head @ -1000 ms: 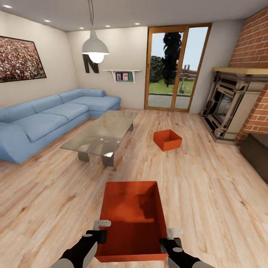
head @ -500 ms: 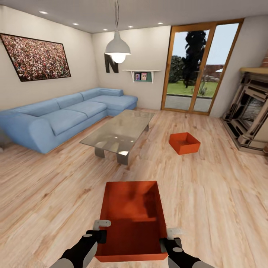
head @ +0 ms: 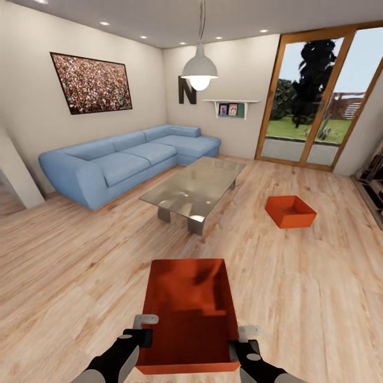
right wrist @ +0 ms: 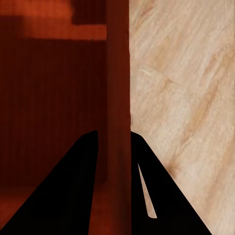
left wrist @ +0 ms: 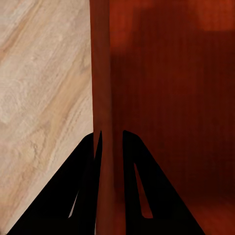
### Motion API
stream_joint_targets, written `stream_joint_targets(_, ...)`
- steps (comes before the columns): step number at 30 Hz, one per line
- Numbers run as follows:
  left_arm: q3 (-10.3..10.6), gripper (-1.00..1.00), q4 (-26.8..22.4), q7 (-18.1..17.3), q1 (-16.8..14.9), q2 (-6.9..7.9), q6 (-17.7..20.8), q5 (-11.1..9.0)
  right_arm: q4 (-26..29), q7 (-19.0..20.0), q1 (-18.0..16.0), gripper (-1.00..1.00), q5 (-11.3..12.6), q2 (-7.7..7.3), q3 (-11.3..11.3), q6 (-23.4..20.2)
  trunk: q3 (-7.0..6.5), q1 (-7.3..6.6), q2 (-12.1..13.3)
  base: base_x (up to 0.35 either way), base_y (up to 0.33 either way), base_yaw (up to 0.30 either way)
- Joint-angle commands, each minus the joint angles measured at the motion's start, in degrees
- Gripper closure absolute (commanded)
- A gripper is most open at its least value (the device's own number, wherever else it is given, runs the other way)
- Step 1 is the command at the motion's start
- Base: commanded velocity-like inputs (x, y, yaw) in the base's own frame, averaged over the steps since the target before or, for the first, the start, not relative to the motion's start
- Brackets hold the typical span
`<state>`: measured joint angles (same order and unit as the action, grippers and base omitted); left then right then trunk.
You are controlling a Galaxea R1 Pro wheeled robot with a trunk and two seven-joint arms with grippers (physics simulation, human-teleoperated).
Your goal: Move the two storage containers from the living room to the garage. In the garage, place one container on the floor and stack the other container on top of it (either order is fine).
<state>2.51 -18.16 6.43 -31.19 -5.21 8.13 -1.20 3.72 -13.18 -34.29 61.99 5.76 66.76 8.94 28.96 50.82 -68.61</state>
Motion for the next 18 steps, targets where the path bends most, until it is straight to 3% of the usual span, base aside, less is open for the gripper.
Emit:
stream_joint_targets(1,0.74,1.00,0.08,0.23,0.01,0.02,1.08,-1.35,-0.03,-1.04,-0.07,1.00,0.06,-0.05,0.30,0.46,0.05,0.00,-0.03,0.000,0.000,0.300)
stream_joint_targets(18,0.82,1.00,0.15,0.25,-0.01,0.02,1.02,-1.24,-0.03,-1.05,-0.08,1.00,0.06,-0.05,0.21,0.47,0.05,0.00,-0.03,0.000,0.000,0.300)
